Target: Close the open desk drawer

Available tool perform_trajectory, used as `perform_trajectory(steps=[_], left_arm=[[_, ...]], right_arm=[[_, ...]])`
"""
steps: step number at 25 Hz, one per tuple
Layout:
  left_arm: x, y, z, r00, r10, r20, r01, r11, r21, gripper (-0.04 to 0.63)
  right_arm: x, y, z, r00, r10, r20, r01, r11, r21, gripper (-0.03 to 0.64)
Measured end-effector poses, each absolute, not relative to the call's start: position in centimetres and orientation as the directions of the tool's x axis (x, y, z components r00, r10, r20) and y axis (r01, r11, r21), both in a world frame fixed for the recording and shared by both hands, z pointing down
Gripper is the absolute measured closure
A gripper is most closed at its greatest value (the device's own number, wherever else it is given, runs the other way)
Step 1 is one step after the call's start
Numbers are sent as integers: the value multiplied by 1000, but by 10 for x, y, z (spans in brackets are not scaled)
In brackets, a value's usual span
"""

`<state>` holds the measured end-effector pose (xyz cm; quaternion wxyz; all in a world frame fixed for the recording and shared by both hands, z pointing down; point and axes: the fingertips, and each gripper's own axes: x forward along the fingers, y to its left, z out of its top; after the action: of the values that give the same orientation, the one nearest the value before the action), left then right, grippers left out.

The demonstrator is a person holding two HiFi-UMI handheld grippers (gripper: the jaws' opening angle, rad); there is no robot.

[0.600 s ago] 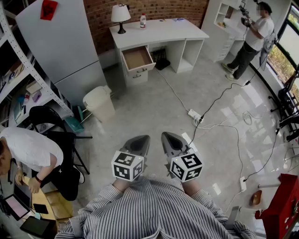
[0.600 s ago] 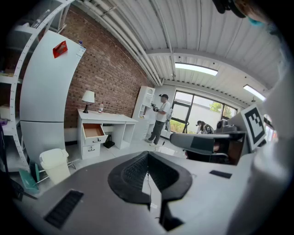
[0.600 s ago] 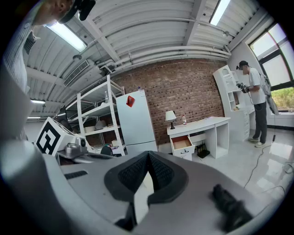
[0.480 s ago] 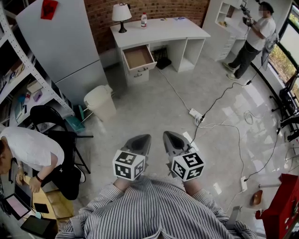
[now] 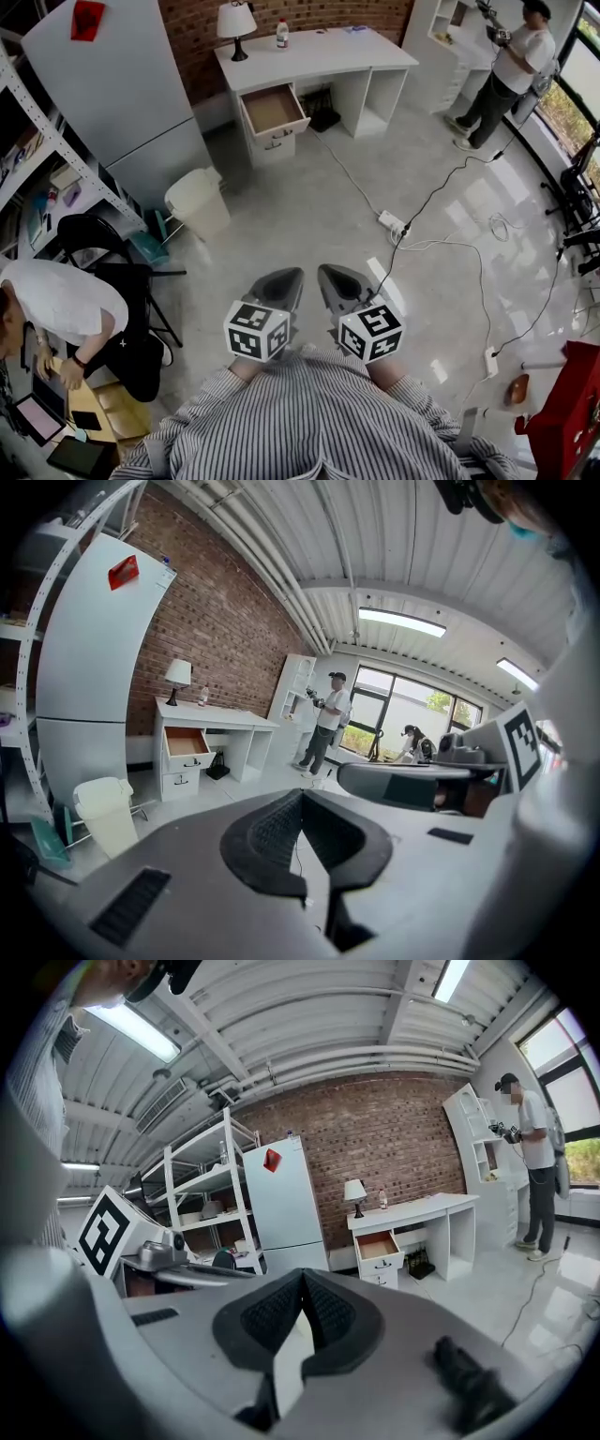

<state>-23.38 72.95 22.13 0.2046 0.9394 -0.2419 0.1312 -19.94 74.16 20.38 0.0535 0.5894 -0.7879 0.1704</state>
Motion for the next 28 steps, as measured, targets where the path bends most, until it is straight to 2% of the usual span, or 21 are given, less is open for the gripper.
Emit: perform_trajectory(steps=[4, 16, 28], left_arm=[[-221, 731, 219, 866, -384, 320, -486, -796, 362, 583], [-189, 741, 233, 853, -388, 350, -499, -802, 327, 583], [-173, 683, 249, 833, -405, 377, -530, -780, 333, 584]], right_arm=[[-192, 742, 207, -294, -915, 278, -946, 236, -222, 601], [-168, 745, 225, -344, -889, 303, -922, 260, -287, 601], [-135, 693, 239, -326, -894, 308, -918, 222, -330, 600]])
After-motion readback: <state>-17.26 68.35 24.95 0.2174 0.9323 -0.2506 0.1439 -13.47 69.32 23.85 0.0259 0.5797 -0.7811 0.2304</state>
